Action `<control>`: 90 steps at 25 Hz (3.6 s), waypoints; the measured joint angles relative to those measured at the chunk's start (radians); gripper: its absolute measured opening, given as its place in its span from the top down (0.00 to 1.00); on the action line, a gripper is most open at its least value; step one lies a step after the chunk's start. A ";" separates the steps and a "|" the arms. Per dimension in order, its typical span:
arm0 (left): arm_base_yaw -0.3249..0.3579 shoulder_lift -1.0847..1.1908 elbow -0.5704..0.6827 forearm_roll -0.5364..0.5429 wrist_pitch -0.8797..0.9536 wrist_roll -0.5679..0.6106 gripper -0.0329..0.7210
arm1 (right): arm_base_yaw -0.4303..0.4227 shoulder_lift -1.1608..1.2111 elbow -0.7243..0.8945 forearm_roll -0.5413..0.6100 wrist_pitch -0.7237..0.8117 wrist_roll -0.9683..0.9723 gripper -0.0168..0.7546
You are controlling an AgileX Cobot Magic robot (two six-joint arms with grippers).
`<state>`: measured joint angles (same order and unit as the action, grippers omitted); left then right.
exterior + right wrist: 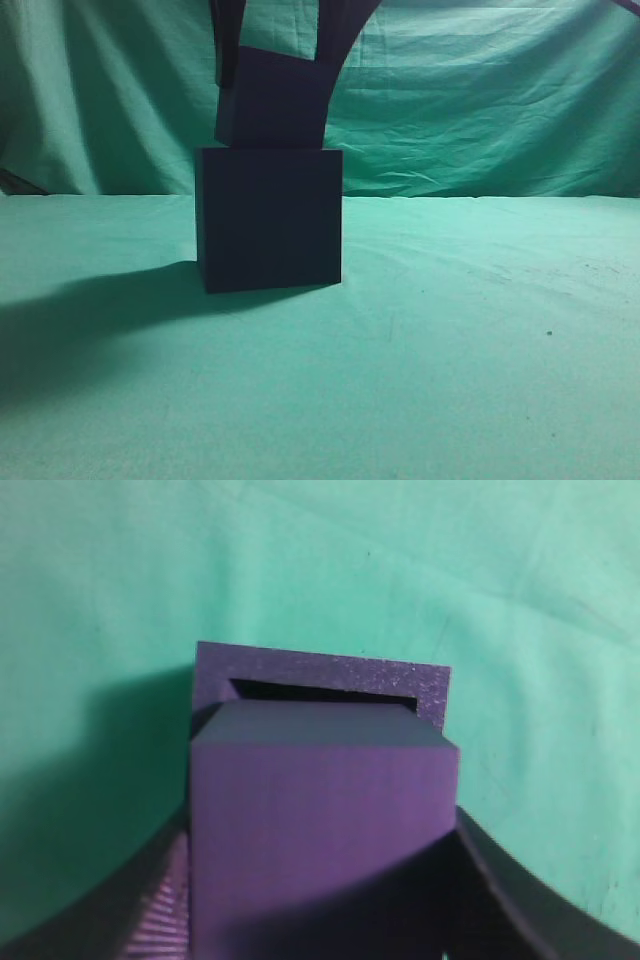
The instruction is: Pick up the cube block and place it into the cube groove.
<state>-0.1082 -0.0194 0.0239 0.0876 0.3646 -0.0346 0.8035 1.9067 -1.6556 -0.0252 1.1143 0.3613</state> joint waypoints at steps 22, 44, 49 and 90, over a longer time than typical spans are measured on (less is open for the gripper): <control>0.000 0.000 0.000 0.000 0.000 0.000 0.96 | 0.000 0.067 -0.002 -0.008 0.026 -0.003 0.42; 0.000 0.000 0.000 0.000 0.000 0.000 0.96 | 0.000 -0.176 -0.257 -0.003 0.141 -0.134 0.93; 0.000 0.000 0.000 0.000 0.000 0.000 0.96 | 0.000 -0.314 -0.257 0.011 0.151 -0.153 0.98; 0.000 0.000 0.000 0.000 0.000 0.000 0.96 | 0.000 -1.399 0.652 -0.162 -0.052 -0.213 0.92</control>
<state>-0.1082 -0.0194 0.0239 0.0876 0.3646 -0.0346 0.8035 0.5075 -1.0039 -0.1869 1.0621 0.1486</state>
